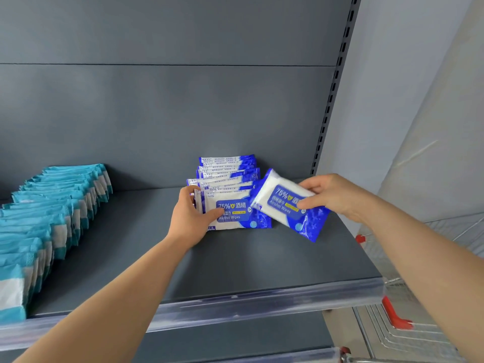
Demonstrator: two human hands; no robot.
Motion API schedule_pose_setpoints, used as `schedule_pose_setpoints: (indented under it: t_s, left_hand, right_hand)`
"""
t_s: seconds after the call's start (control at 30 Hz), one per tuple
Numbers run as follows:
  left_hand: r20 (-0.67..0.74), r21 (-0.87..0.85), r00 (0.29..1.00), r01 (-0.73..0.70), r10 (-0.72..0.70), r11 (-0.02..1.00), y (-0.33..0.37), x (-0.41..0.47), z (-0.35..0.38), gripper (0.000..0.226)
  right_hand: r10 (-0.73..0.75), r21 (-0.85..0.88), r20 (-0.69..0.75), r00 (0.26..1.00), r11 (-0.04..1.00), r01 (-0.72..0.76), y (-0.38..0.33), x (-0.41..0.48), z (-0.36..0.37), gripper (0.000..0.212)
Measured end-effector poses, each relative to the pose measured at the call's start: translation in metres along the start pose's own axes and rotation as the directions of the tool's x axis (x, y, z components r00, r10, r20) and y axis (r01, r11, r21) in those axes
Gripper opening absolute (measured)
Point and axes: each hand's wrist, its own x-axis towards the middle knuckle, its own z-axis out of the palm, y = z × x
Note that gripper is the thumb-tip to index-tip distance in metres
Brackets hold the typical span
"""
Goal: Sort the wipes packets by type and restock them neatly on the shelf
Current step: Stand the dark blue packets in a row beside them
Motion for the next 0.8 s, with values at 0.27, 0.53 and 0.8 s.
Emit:
schedule_pose_setpoints:
  t_s: [0.27,0.53,0.8]
  left_hand:
    - [0.171,-0.096,0.985,-0.006,0.022,0.995,-0.005,-0.008,-0.005,0.037]
    - [0.126,0.155,0.991,0.015,-0.035,0.988,-0.012,-0.008,-0.021,0.092]
    - [0.427,0.006,0.904,-0.015,0.011,1.0,-0.004,0.023,-0.027,0.076]
  right_hand:
    - [-0.194,-0.359,-0.085,0.977,0.921,0.151,-0.017,0.017,0.069,0.031]
    - [-0.065,-0.195,-0.16,0.985,0.98,0.033,0.002,0.026,0.093,0.09]
    - [-0.178,-0.014,0.082,0.981,0.984,0.18,-0.001,0.035,0.096,0.065]
